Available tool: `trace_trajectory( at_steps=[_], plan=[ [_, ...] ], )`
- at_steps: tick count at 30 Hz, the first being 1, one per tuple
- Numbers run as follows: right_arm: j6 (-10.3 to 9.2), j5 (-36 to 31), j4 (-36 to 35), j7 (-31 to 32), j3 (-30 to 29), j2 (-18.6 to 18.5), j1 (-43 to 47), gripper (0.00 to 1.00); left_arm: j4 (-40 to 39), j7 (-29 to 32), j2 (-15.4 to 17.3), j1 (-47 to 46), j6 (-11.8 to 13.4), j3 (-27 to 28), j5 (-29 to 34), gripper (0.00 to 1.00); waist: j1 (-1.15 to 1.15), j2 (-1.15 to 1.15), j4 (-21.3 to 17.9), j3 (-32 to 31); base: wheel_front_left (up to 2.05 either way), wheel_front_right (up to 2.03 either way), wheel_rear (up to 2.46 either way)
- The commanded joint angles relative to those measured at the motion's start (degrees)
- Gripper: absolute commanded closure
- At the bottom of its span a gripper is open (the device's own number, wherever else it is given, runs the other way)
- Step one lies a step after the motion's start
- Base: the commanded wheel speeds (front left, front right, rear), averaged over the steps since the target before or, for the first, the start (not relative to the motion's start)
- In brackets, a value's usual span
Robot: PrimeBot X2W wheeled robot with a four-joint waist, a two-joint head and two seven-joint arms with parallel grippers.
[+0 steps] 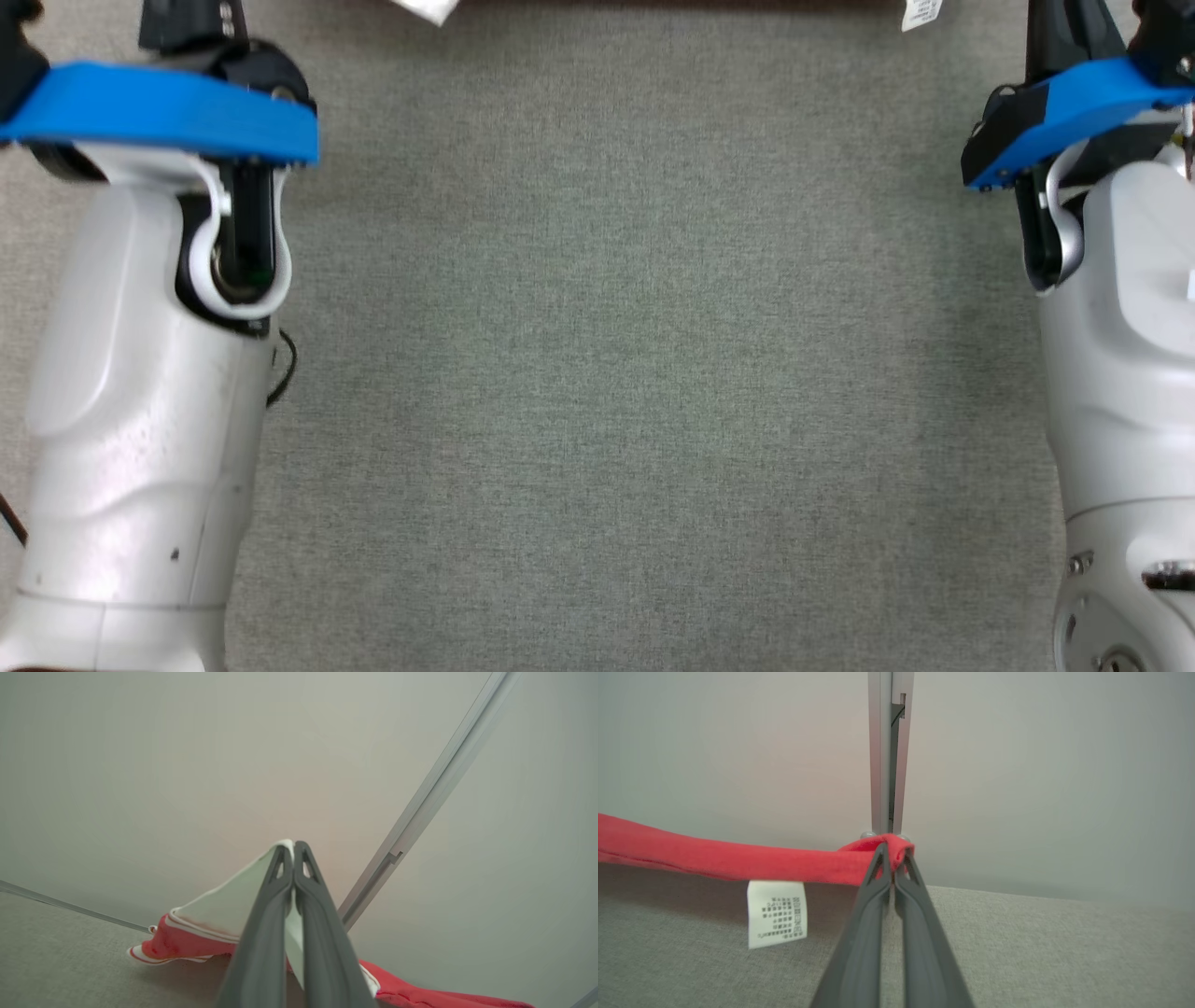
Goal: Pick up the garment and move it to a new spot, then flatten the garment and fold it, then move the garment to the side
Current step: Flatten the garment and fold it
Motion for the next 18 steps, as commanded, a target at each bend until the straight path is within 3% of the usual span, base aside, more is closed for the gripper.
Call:
trace_trajectory(
  at_steps=[1, 8, 12, 18],
  plan=[
    [-0.02, 1.2, -1.2, -0.4, 0.1, 0.0, 1.2, 1.00, -0.8, -0.4, 0.1, 1.1, -0.3, 0.6, -0.6, 1.00, 0.00, 0.00, -0.8, -1.3, 0.00, 0.00, 0.00],
    [-0.02, 10.0, -9.9, -0.4, 3.2, 0.6, 11.3, 1.00, -9.9, -1.2, 1.0, 14.1, -0.6, 2.8, -3.4, 1.00, 0.00, 0.00, -1.8, -7.6, 0.00, 0.00, 0.00],
    [-0.01, 15.7, -16.6, -0.4, 5.5, 0.8, 20.9, 1.00, -19.4, -1.1, 2.8, 26.3, -0.6, 4.2, -5.1, 1.00, 0.00, 0.00, -2.2, -13.2, 0.00, 0.00, 0.00],
    [-0.01, 18.4, -24.6, 1.1, 6.1, 0.5, 31.7, 1.00, -30.6, 0.2, 3.6, 39.5, 1.5, 4.5, -6.9, 1.00, 0.00, 0.00, -2.1, -18.7, 0.00, 0.00, 0.00]
  ],
)
